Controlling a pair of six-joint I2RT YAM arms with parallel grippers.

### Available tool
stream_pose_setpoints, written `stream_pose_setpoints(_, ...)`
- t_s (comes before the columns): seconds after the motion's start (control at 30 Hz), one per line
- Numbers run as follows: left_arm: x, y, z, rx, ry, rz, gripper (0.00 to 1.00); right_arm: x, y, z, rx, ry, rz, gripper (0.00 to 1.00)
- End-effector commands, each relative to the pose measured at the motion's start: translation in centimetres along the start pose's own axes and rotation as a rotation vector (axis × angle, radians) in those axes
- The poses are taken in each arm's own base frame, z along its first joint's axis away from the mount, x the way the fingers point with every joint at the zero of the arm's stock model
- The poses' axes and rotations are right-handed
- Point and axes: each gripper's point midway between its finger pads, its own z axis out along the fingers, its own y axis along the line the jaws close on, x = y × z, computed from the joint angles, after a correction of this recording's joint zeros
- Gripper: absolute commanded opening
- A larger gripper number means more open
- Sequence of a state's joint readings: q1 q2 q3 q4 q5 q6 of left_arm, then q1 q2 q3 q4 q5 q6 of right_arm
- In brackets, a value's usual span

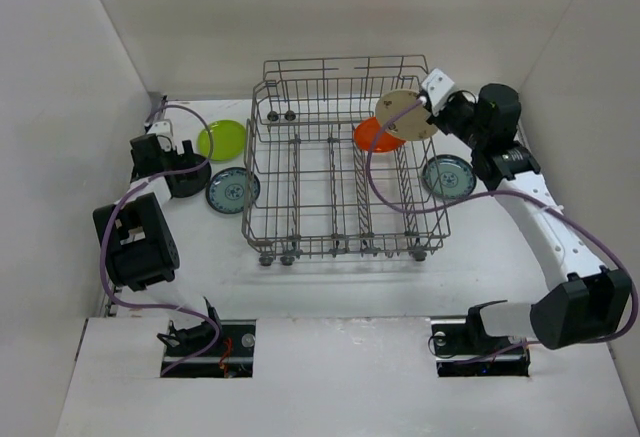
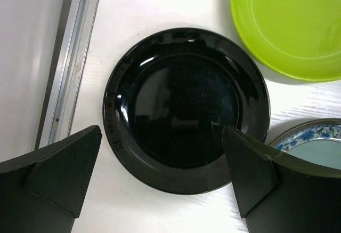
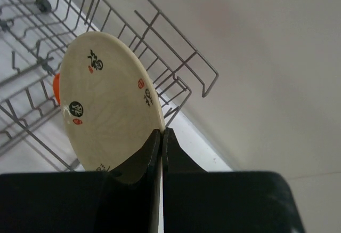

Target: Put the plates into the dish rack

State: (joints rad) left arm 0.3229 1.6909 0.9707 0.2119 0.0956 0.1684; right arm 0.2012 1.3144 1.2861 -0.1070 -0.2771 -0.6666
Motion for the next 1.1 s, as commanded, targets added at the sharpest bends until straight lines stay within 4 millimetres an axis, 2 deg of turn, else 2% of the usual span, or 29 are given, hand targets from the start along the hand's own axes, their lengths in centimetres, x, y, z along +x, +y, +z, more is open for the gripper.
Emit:
stream_pose_setpoints(0.0,-2.4,0.2,-0.9,0.006,-0.086,0.005,1.0,-3.9,0.2,-0.8,-0.004,-0.144,-0.296,0.0)
stream_pose_setpoints(0.23,-2.3,0.4,-0.9,0.0,-0.092,-0.004,1.0,-4.0,5.7,-0.5,-0.165,-0.259,-0.622,0.0)
stream_pose_setpoints(0.47,-2.2,0.6,-0.9,-0.006,-0.097,-0.01,1.0,-3.7,7.2,1.0,-0.214,-0.314,-0.766,0.0)
stream_pose_setpoints(0.67,-2.3,0.6,-1.0,-0.01,-0.103,-0.012,1.0,-3.5,8.5,3.0,-0.202,-0.29,-0.762,0.0)
stream_pose_setpoints(0.77,-2.4,0.7,-1.0,-0.013,-0.108,-0.015,1.0,-3.4,9.5,3.5,-0.207,-0.289,-0.735,0.0)
stream_pose_setpoints(1.07,-2.5,0.7,-1.0,-0.013,-0.109,-0.017,1.0,0.0,12.9,3.8,-0.268,-0.233,-0.719,0.0)
